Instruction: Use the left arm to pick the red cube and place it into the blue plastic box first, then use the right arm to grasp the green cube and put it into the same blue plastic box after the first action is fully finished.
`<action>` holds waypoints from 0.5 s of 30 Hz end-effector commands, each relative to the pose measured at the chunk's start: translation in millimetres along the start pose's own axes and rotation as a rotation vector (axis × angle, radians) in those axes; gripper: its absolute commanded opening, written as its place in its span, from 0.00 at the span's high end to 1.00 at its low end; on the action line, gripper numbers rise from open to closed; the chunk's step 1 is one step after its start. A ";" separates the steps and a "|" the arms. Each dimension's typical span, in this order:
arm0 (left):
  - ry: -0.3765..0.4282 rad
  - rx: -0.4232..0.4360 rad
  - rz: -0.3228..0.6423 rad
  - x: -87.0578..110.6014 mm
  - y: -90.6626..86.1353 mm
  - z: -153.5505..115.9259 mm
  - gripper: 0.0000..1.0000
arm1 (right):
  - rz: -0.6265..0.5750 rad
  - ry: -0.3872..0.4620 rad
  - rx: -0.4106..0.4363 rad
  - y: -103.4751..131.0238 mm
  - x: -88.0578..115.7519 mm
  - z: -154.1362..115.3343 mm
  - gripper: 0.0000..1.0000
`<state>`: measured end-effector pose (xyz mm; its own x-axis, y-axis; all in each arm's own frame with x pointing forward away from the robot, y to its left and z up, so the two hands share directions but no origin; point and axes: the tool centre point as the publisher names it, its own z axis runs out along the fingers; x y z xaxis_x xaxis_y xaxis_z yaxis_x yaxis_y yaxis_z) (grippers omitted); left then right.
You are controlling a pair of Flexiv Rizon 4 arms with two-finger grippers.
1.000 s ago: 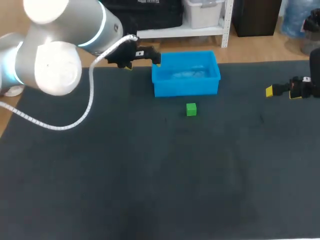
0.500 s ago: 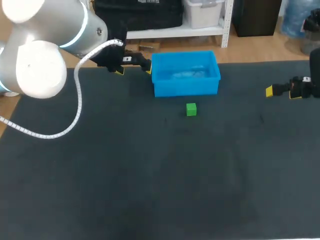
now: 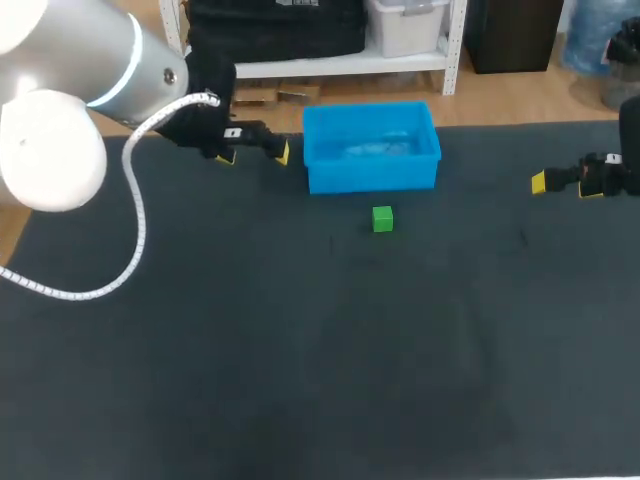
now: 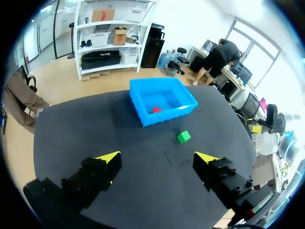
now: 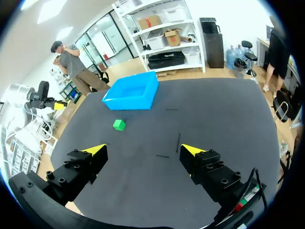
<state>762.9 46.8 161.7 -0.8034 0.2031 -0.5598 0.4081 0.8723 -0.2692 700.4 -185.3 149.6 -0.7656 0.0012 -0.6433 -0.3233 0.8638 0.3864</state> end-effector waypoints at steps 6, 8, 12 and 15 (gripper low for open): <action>-0.004 0.016 -0.007 12.9 8.6 -10.9 0.00 | -0.001 0.001 -0.001 -0.5 -0.1 0.2 0.00; -0.005 0.019 -0.011 13.9 9.6 -12.1 0.00 | -0.001 0.001 -0.001 -0.5 -0.1 0.2 0.00; -0.003 0.026 -0.014 17.4 9.8 -14.2 0.00 | -0.001 0.001 -0.001 -0.5 -0.1 0.2 0.00; 0.001 0.031 -0.012 20.1 8.9 -15.2 0.00 | -0.001 0.001 -0.001 -0.5 -0.1 0.2 0.00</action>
<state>747.5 61.4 160.1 -0.8122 0.1940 -0.5502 0.4055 0.8657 -0.2933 700.4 -185.3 149.6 -0.7656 0.0012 -0.6433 -0.3233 0.8638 0.3864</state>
